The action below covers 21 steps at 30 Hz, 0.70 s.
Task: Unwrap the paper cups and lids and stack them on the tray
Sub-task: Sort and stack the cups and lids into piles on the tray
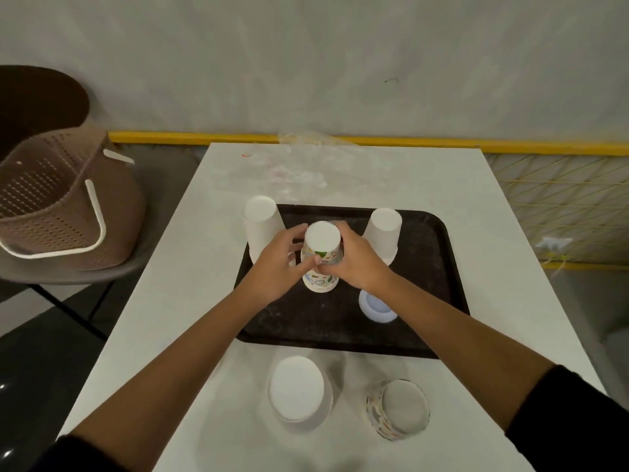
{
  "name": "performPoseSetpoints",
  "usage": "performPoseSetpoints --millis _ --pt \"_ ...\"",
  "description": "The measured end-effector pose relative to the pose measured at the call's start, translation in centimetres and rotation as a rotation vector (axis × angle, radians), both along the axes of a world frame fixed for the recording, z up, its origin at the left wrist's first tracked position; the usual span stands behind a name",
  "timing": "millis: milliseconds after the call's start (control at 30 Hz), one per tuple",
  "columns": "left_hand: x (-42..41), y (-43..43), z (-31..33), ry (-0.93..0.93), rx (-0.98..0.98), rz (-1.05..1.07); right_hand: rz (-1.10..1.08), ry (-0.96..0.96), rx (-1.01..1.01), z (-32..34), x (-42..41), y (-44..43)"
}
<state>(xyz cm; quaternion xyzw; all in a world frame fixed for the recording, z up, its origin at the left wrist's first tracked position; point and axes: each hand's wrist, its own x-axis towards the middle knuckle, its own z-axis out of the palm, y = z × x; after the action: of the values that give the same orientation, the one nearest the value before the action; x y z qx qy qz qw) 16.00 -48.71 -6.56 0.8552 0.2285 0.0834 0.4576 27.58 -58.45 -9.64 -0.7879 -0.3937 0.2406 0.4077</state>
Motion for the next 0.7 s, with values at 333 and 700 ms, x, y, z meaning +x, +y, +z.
performPoseSetpoints --millis 333,700 --pt "-1.1 0.4 -3.0 0.129 -0.134 0.048 -0.030 0.065 -0.189 -4.3 -0.2 0.8" --pt "-2.7 -0.4 -1.5 0.120 -0.042 0.128 -0.010 0.132 -0.242 -2.4 -0.5 -1.9"
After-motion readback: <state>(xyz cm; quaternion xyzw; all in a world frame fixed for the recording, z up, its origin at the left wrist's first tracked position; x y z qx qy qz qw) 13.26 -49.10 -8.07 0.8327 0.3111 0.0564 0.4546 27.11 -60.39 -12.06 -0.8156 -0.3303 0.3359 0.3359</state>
